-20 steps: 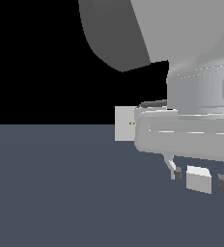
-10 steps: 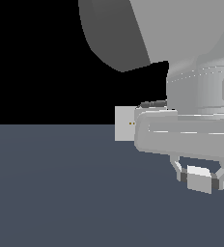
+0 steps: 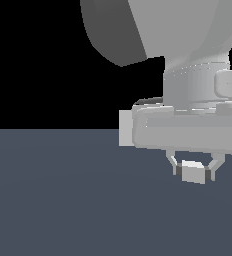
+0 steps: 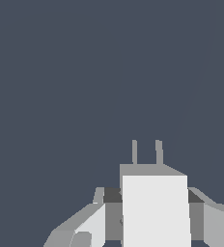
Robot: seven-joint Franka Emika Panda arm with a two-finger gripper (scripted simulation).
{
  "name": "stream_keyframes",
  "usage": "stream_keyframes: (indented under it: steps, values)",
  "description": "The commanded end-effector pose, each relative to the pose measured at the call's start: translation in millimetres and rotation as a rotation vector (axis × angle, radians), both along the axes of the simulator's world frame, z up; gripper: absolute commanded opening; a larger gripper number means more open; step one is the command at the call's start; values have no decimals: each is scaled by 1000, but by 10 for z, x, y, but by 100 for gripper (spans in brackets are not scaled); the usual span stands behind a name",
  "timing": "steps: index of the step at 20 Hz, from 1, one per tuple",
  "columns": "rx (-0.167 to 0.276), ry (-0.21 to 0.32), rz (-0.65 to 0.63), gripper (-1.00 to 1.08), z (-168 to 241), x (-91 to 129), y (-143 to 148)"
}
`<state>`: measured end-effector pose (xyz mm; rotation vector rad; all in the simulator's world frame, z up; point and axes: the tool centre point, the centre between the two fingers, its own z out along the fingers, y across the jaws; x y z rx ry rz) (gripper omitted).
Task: Plug the charger into the wall socket.
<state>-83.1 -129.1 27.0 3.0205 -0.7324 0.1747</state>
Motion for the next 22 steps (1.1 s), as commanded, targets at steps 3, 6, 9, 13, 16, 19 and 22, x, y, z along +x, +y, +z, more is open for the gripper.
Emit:
stream_keyframes:
  steps: [3,6,9,13,16,19,22]
  values:
    - [-2,-1,113,-100,199,227,145]
    - [-3,-1,213,-100,367,408,295]
    - [-2,-1,300,-100,513,555,447]
    - [-1,-1,384,-100,649,681,606]
    - [0,-1,421,-100,707,732,684]
    - [1,-1,438,-100,731,752,720]
    - [1,-1,439,-100,733,754,722]
